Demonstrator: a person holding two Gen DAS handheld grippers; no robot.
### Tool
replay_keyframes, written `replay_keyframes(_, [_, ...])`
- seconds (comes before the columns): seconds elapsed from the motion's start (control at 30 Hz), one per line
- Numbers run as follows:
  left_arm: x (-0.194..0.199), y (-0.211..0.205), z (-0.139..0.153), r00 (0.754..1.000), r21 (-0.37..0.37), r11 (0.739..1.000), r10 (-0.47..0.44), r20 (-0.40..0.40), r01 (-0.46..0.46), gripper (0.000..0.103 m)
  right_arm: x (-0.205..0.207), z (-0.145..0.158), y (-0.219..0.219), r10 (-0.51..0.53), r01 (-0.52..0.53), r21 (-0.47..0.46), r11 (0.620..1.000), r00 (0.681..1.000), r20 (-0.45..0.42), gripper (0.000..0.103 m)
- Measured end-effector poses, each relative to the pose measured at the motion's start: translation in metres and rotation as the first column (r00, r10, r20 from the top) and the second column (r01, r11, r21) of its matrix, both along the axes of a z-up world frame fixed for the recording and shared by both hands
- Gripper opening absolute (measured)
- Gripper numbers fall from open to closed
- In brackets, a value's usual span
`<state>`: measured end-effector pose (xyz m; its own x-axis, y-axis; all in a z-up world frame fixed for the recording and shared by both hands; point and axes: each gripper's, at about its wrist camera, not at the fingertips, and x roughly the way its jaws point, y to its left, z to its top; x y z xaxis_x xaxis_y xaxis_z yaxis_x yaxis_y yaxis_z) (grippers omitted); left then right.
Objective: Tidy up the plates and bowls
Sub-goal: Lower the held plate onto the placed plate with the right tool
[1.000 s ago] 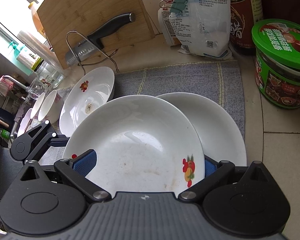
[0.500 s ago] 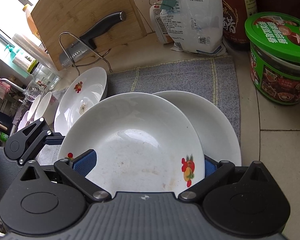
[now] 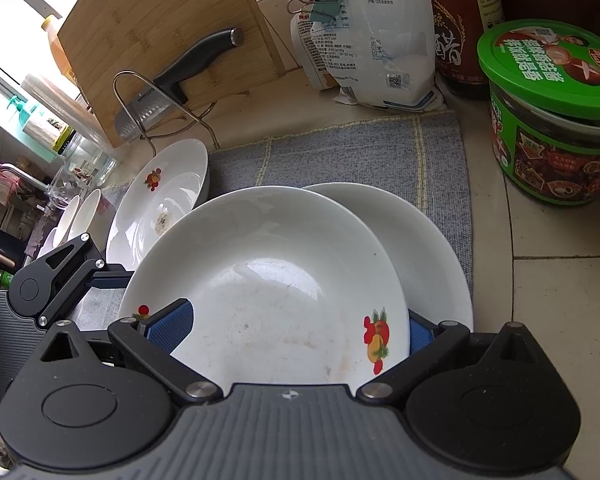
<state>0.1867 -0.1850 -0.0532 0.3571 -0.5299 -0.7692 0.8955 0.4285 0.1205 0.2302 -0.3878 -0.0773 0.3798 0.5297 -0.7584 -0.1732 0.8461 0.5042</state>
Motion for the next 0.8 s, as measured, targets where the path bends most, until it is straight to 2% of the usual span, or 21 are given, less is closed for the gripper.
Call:
replay_keyframes(0.37, [0.0025,-0.0053,-0.0012,1.0,0.035,0.999,-0.011,-0.014,0.012,0.102,-0.0017,0.0016,-0.003,-0.015,0.015,-0.01,1.0,1.0,0.002,0.103])
replay_keyframes(0.8, [0.0031,-0.0042,0.0006,1.0,0.043,0.999,-0.011,-0.016,0.011,0.102,-0.0018,0.0014,-0.0022,-0.014,0.014,-0.013,1.0,1.0,0.0,0.103])
